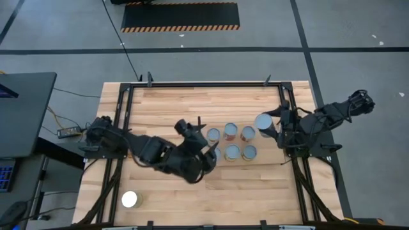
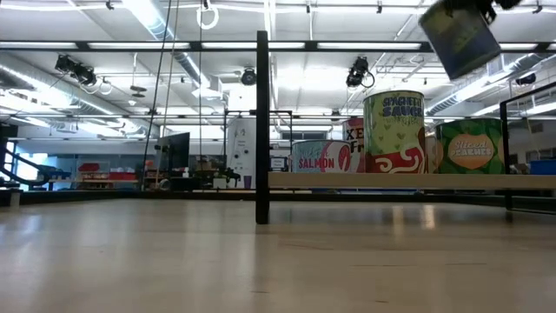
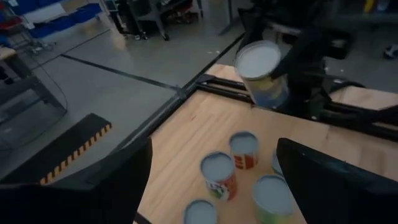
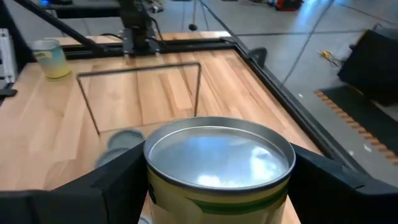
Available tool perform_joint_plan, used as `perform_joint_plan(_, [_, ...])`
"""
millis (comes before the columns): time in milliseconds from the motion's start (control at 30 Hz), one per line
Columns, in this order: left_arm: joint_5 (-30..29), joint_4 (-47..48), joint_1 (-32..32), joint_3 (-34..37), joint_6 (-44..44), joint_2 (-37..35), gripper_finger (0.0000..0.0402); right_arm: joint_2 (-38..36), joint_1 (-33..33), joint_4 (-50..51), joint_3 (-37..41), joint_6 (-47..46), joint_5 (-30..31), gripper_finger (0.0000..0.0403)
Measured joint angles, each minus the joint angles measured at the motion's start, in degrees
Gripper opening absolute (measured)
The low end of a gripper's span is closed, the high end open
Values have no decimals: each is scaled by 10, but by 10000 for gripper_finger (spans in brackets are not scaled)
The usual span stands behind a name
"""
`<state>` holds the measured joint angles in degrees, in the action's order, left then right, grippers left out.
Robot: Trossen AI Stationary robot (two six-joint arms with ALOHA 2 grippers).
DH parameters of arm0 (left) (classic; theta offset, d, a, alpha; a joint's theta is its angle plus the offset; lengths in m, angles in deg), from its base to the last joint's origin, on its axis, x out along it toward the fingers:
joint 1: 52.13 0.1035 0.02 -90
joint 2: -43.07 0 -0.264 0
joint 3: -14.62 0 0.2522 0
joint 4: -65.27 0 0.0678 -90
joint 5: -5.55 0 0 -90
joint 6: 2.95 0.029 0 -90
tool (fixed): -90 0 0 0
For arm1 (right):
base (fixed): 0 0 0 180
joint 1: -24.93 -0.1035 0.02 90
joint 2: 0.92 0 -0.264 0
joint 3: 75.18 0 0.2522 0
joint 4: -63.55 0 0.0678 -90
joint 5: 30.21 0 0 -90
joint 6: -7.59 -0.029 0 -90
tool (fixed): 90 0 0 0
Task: Pick and place cans onto a shelf
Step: Put the blue on the shelf aligned with the red can
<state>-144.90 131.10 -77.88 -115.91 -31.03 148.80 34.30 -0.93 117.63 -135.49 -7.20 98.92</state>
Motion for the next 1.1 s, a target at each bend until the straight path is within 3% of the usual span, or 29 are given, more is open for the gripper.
perform_joint_plan(200, [-31,19,-26,0,-31,0,348,-37,-1,-17,79,-79,43,324])
perform_joint_plan(400, [-36,32,-28,0,-33,0,347,-7,-16,-15,93,-152,47,324])
perform_joint_plan(867, [-38,86,-24,0,-78,0,347,77,-220,19,80,-270,14,324])
perform_joint_plan(1100, [-40,86,-22,0,-91,0,347,144,-240,24,80,-247,48,324])
